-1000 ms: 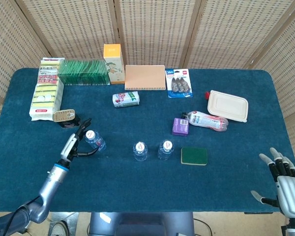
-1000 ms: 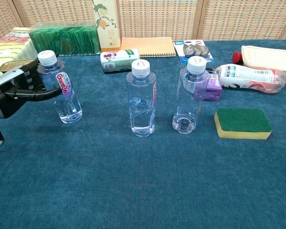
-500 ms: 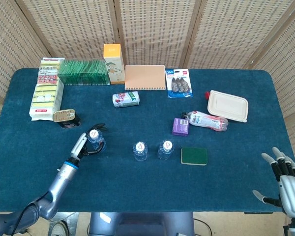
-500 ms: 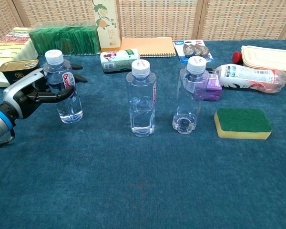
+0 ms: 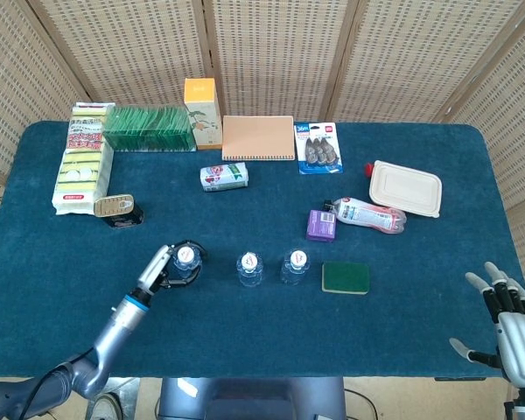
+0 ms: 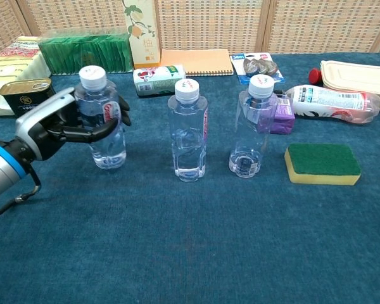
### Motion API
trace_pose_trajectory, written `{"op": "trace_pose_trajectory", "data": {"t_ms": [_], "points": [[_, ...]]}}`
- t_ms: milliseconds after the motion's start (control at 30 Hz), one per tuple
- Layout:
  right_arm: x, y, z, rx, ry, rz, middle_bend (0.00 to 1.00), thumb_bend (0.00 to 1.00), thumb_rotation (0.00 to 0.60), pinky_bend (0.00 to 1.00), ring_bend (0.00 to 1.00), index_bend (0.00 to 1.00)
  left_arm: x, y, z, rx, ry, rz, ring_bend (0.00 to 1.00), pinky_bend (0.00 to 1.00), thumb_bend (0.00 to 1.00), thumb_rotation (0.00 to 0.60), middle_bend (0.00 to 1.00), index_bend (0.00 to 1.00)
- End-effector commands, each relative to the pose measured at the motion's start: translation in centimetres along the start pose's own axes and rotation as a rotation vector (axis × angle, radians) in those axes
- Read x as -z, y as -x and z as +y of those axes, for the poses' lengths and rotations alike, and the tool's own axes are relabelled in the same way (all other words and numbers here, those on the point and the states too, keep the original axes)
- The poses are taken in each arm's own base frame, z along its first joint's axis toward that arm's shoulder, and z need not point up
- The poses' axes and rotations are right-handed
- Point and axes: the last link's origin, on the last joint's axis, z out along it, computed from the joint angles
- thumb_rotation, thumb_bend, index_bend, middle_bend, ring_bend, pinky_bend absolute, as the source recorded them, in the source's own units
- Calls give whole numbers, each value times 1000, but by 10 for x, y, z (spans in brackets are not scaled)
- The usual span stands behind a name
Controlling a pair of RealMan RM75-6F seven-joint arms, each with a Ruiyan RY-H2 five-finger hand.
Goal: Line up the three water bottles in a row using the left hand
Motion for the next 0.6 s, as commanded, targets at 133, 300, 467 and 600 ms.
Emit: {"op": "trace_pose_trajectory", "data": {"t_ms": [133,300,467,600], "points": [[0,-1,1,-1,4,4,9,0,600,0,0,147,-7,24,6,3,7,-52,330,451,529,600,533,441],[-1,-1,1,-1,5,2,9,0,600,0,0,147,-13,32,8,39,8,-41,330,449,525,600,533,441],[-1,-1,2,-3,6,3,9,0,600,0,0,147,-17,34,4,61,-8,-21,330,446,520,600,533,442],[-1,-1,2,-2,6,1,9,0,600,0,0,147,-19,38,3,57,-13,-38,330,444,513,600,533,442]]}}
